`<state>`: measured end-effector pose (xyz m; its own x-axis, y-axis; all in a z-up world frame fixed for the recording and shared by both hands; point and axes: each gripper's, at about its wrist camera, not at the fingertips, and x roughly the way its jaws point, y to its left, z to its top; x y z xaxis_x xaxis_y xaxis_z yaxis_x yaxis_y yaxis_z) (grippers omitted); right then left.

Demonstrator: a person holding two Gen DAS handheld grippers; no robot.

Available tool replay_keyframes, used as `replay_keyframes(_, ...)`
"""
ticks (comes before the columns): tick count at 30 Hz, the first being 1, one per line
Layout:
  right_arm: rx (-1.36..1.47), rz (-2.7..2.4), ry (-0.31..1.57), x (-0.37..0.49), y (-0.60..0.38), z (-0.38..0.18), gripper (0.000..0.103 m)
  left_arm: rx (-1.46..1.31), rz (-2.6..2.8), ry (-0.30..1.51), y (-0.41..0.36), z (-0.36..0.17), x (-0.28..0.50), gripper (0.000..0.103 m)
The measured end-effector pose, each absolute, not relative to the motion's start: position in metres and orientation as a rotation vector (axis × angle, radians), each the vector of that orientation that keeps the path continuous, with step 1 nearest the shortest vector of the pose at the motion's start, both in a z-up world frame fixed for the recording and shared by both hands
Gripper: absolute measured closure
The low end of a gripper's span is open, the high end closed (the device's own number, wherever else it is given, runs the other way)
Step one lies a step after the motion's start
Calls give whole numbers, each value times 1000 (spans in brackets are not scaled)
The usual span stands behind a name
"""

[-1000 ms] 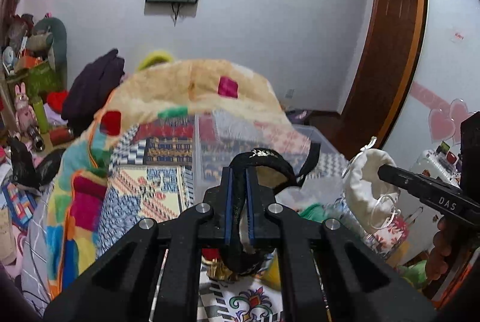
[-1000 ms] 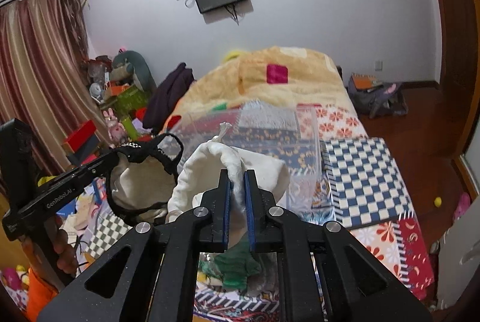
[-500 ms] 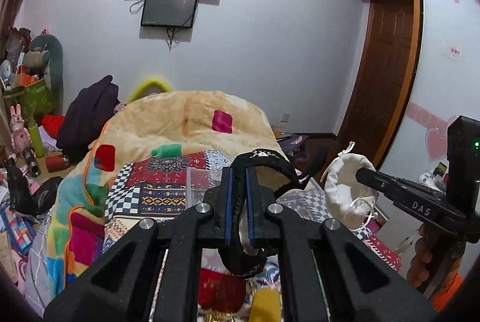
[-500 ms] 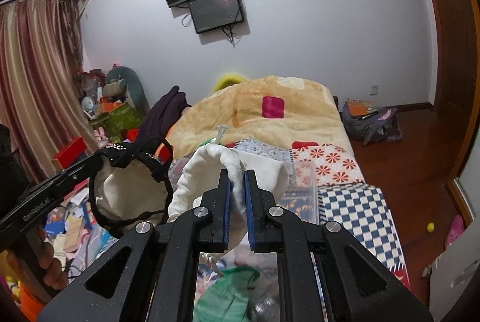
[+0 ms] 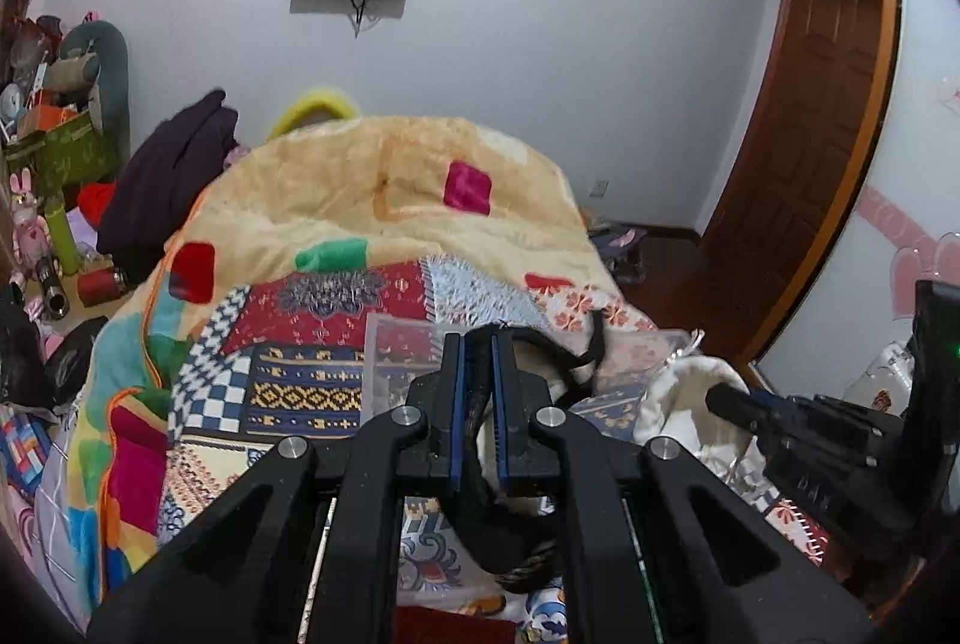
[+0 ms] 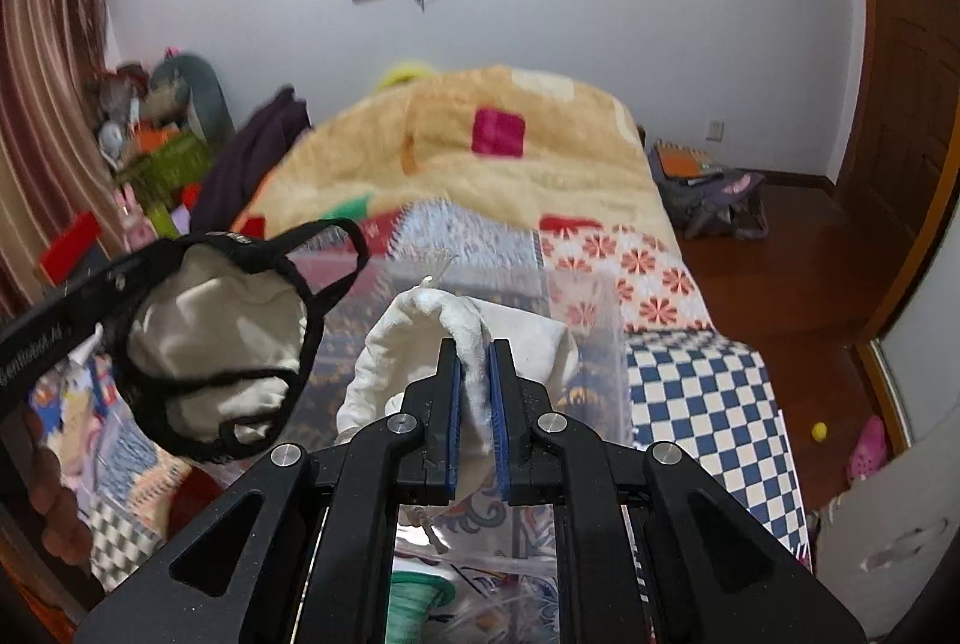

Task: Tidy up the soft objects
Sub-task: 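Carry the pouch and mask over the clear box and open both tools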

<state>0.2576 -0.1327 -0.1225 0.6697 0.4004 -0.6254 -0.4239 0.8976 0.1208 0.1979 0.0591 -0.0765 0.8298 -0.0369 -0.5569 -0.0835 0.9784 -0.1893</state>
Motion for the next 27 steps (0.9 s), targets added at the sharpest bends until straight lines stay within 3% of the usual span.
replay_keyframes(8,-79,479,761,256,-128,-135,94,-197,21,715,57,-107,212,95)
replay_keyframes(10,-79,488,770,254,-130,-135,92,-186,17,727,56,-108,208,91)
replay_keyframes(13,-83,496,767,251,-131,-131,78,-182,16,725,55,-105,203,70)
replay_keyframes(14,-85,498,758,249,-132,-129,69,-181,16,718,55,-103,199,63)
replay_keyframes(15,-90,498,742,245,-132,-126,58,-180,16,710,55,-100,195,58)
replay_keyframes(18,-100,496,686,232,-137,-114,44,-179,3,689,53,-91,182,53)
replay_keyframes(25,-67,522,587,202,-151,-85,22,-149,12,615,45,-64,141,30)
replay_keyframes(27,-67,531,567,192,-154,-80,20,-146,15,596,42,-58,129,16)
